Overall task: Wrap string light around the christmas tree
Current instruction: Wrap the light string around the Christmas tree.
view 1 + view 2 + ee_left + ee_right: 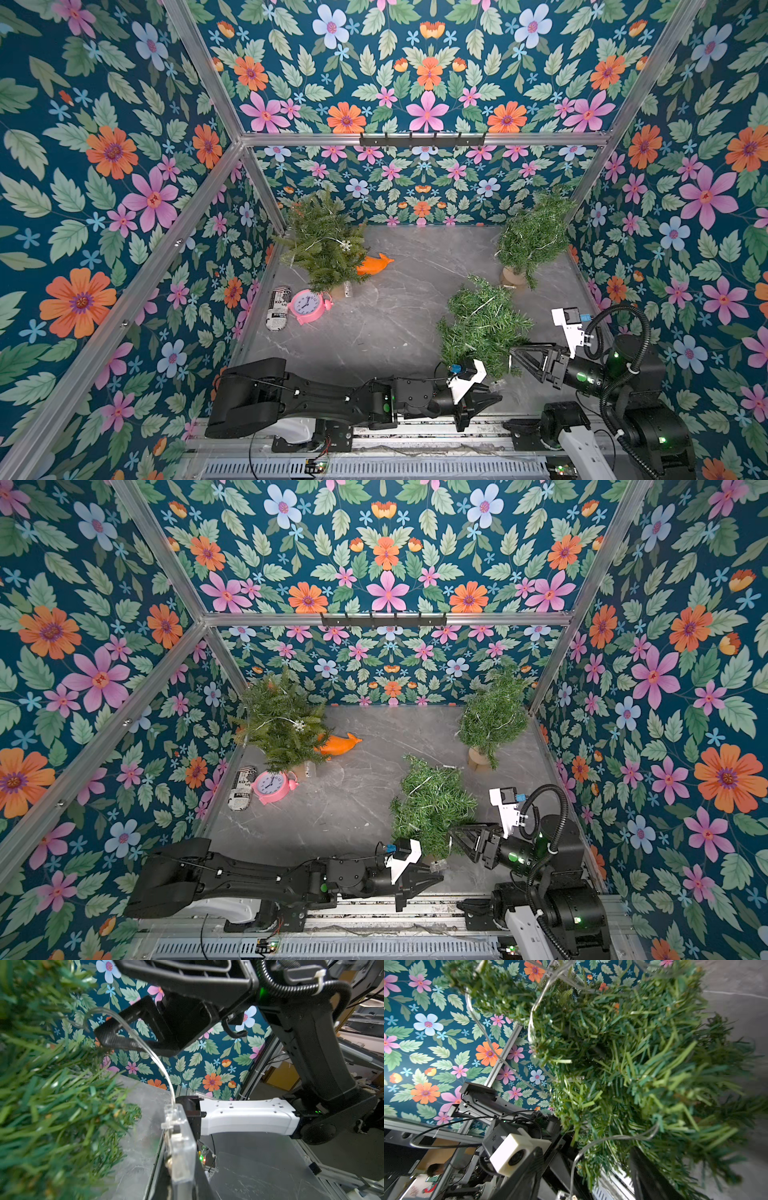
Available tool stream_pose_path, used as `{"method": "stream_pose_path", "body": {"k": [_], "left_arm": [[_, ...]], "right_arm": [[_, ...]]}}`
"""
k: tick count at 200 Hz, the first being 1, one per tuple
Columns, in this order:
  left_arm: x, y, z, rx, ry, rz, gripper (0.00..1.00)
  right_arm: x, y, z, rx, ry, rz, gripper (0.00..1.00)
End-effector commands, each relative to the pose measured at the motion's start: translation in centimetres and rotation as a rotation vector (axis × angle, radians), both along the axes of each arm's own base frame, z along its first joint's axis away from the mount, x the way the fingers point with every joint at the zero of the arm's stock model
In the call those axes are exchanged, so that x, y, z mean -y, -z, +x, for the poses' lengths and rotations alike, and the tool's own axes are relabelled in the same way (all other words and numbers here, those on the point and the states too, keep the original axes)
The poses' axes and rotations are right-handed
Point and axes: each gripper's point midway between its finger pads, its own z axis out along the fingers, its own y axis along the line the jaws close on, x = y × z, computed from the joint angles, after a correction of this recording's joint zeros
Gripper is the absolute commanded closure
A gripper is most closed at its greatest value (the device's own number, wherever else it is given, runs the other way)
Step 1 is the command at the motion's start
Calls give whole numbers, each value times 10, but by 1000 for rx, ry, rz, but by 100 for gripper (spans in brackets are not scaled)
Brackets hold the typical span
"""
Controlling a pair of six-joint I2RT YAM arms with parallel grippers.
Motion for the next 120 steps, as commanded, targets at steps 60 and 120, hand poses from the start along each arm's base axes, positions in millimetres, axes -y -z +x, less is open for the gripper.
{"method": "stream_pose_path", "body": {"k": [60,120], "left_arm": [[-28,40,4,-6,-31,252,100],[-63,46,34,64,-201,369,100]], "right_arm": [[19,6,18,45,148,-69,32],[27,14,22,44,203,-103,32]]}}
